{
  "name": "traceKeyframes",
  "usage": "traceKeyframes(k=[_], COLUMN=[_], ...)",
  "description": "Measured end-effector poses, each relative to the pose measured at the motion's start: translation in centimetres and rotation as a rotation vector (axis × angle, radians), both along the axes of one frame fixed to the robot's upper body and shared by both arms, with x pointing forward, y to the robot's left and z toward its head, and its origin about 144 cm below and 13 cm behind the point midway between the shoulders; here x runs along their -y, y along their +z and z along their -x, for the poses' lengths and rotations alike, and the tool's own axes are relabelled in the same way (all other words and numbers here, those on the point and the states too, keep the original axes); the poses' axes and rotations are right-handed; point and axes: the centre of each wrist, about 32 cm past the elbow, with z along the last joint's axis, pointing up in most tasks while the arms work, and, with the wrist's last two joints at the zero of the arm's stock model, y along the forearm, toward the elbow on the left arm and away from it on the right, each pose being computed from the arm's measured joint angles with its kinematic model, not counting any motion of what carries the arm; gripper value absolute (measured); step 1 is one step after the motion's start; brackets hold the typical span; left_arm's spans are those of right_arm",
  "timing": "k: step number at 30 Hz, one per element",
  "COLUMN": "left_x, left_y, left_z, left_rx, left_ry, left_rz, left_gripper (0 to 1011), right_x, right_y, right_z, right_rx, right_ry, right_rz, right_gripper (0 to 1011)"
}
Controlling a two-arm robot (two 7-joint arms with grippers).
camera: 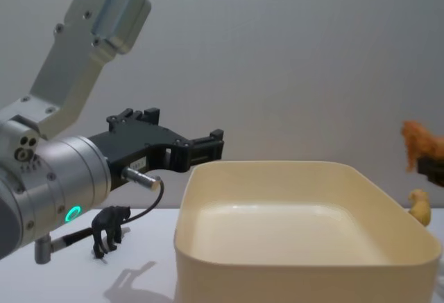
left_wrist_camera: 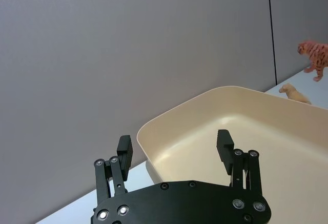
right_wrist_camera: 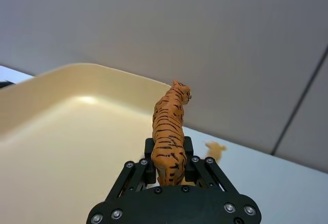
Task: Pick up the toy alternately with two hands and place it into the central storage box.
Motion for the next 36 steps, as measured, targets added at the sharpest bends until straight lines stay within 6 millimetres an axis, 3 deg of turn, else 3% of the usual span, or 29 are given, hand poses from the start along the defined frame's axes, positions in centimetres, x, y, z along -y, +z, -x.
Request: traceKeyframes(k=[16,26,36], left_x=[0.0,0.0,0.0], left_y=[0.0,0.0,0.0], left_z=[0.0,0.0,0.0], left_rx=[0.0,0.0,0.0], left_ry=[0.0,0.0,0.0], left_rz=[0.0,0.0,0.0], left_gripper=[1001,1001,1001], right_x=[-4.7,-6.4,-5.6], right_y=[0.8,0.9,1.0], right_z=[-5.2,-7.0,-6.6], right_rx=[-0.072,-0.1,-0.065], right_ry=[0.206,0.262,0.223], right_rz=[-0.066,-0.077,-0.08], right_gripper=[295,610,908])
